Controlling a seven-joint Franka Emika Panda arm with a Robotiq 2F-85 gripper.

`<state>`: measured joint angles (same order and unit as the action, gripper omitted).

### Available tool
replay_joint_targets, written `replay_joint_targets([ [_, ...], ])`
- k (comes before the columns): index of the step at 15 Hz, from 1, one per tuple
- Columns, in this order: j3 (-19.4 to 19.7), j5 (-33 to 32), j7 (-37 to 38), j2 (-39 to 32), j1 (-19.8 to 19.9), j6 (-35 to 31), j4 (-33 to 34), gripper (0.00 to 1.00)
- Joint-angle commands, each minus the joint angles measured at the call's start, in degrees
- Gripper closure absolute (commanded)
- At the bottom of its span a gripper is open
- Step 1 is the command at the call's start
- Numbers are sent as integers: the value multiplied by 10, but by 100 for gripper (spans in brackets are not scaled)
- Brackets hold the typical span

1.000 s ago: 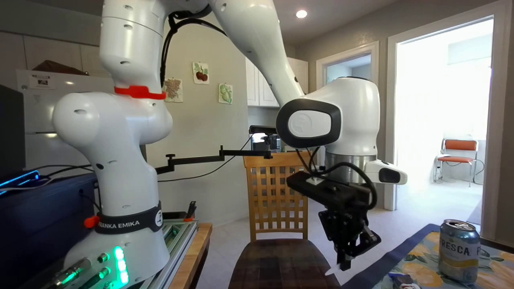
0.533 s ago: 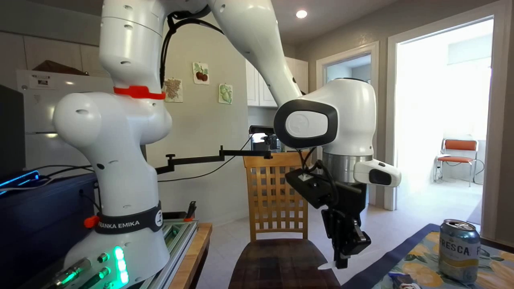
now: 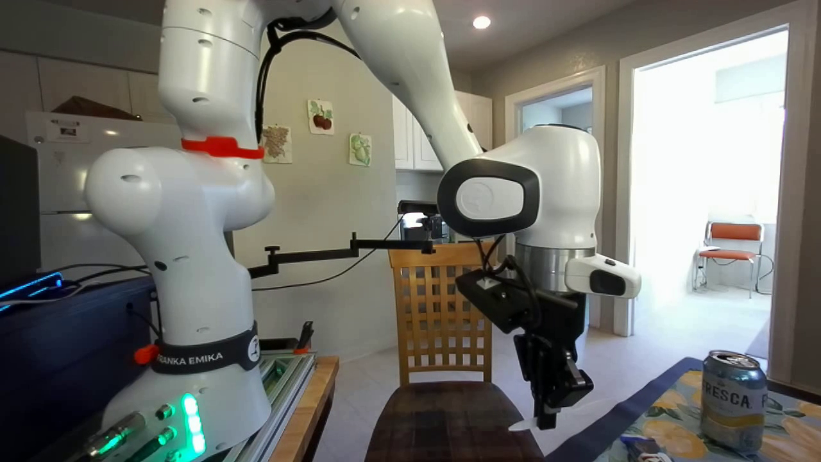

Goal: Cut the snack with the plastic knife

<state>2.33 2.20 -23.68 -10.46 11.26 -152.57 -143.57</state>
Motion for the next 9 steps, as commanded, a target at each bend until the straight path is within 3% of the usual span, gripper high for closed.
replay_joint_targets([
  [1,12,-19,34,-9,-12,-24,5,99],
  [9,37,-52,162,-34,-35,-33,17,99],
])
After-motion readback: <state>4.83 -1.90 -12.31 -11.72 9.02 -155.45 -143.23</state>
